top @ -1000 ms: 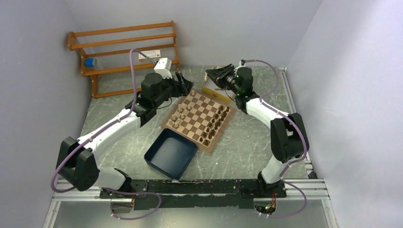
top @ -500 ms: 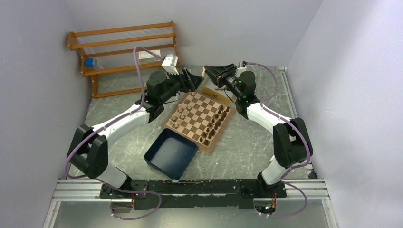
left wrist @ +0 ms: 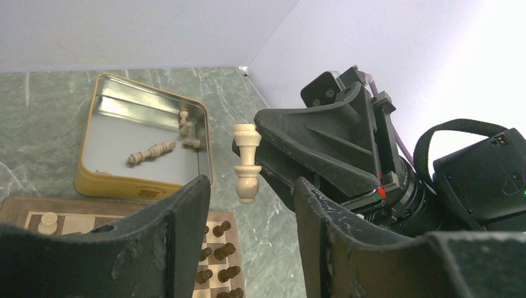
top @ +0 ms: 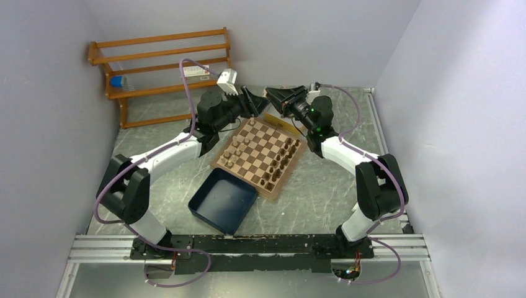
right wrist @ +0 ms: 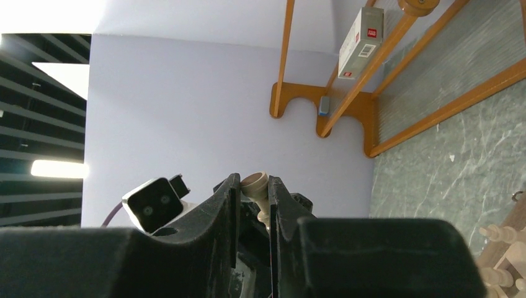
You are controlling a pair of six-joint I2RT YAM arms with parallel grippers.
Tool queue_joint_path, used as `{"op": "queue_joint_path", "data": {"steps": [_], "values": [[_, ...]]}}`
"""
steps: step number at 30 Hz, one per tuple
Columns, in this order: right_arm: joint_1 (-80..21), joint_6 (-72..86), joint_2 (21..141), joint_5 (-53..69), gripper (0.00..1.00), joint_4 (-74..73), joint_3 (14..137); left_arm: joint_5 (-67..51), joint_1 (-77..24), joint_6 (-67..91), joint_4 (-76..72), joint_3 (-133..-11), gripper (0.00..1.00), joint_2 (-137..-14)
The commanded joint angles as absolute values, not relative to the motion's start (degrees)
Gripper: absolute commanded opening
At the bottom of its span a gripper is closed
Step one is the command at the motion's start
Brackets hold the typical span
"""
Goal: Set up the chess pieces on the board
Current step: Pick up the chess piece from the storage box.
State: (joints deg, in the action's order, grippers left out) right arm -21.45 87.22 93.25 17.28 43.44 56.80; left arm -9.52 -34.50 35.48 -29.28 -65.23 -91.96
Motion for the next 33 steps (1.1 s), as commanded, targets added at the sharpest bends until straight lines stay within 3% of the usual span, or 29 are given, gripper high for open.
{"op": "queue_joint_path", "data": {"steps": [1, 5, 10, 15, 23, 33], "values": [[-21.71, 88.39, 91.04, 17.23, 0.1, 46.18, 55.84, -12.24, -35.07, 35.96, -33.1, -68.34, 0.54, -93.5], [-21.84, 88.68, 91.13, 17.27, 0.1, 46.44, 55.89, -13.31, -35.07, 36.3, -33.6, -68.5, 0.44, -94.09], [-21.81, 88.23, 91.23, 17.64, 0.1, 47.18, 55.27, -14.17, -35.01, 35.43, -33.59, -67.8, 0.2, -93.61], [-21.71, 85.79, 90.87, 18.59, 0.11, 47.62, 52.94, -13.34, -34.91, 33.05, -31.68, -66.46, 0.08, -91.18], [-21.63, 83.03, 90.95, 21.72, 0.13, 50.06, 48.62, -12.59, -34.72, 29.13, -26.48, -66.5, 0.05, -88.43], [-20.92, 75.31, 88.74, 24.94, 0.29, 47.54, 45.99, -13.51, -34.0, 27.05, -21.67, -65.34, 0.05, -85.59]]}}
